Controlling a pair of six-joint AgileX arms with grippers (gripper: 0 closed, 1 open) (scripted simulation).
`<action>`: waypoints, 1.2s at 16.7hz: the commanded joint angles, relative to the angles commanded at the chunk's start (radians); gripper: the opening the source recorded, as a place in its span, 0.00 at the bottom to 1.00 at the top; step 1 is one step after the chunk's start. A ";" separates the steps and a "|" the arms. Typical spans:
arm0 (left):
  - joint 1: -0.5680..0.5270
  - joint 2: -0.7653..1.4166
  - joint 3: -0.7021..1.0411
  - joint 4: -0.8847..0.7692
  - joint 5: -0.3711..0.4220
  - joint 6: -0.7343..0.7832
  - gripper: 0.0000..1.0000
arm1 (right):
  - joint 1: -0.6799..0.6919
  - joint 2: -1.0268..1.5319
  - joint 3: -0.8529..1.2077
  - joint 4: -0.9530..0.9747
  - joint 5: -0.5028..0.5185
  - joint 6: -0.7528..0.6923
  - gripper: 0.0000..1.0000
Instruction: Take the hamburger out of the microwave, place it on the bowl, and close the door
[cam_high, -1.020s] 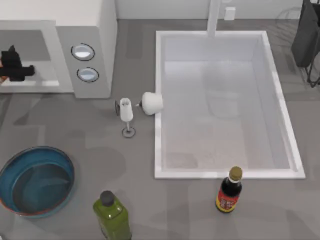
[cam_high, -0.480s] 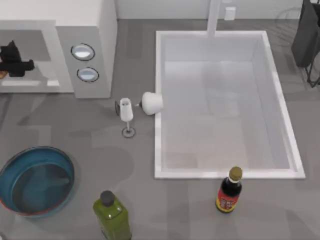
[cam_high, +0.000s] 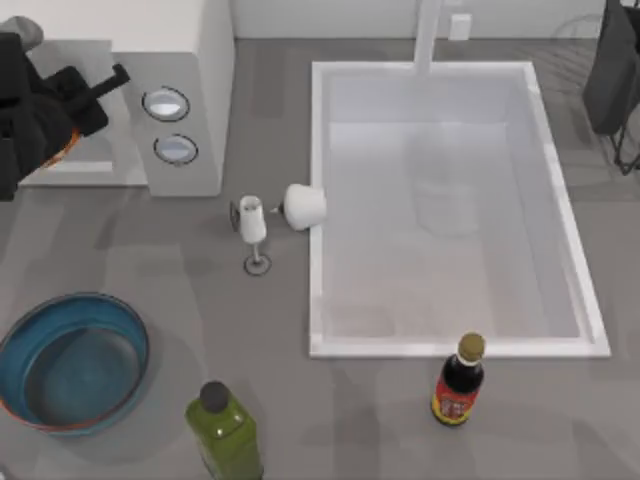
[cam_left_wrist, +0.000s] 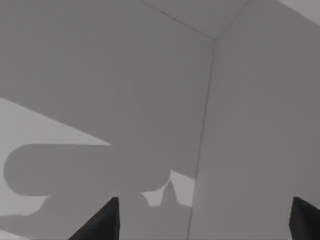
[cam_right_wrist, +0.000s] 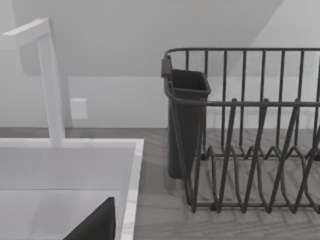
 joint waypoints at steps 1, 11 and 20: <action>-0.038 0.001 0.036 -0.105 -0.023 -0.110 0.00 | 0.000 0.000 0.000 0.000 0.000 0.000 1.00; -0.408 0.169 0.374 -1.337 -0.390 -1.416 0.00 | 0.000 0.000 0.000 0.000 0.000 0.000 1.00; -0.529 0.506 0.516 -2.070 -0.726 -2.151 0.00 | 0.000 0.000 0.000 0.000 0.000 0.000 1.00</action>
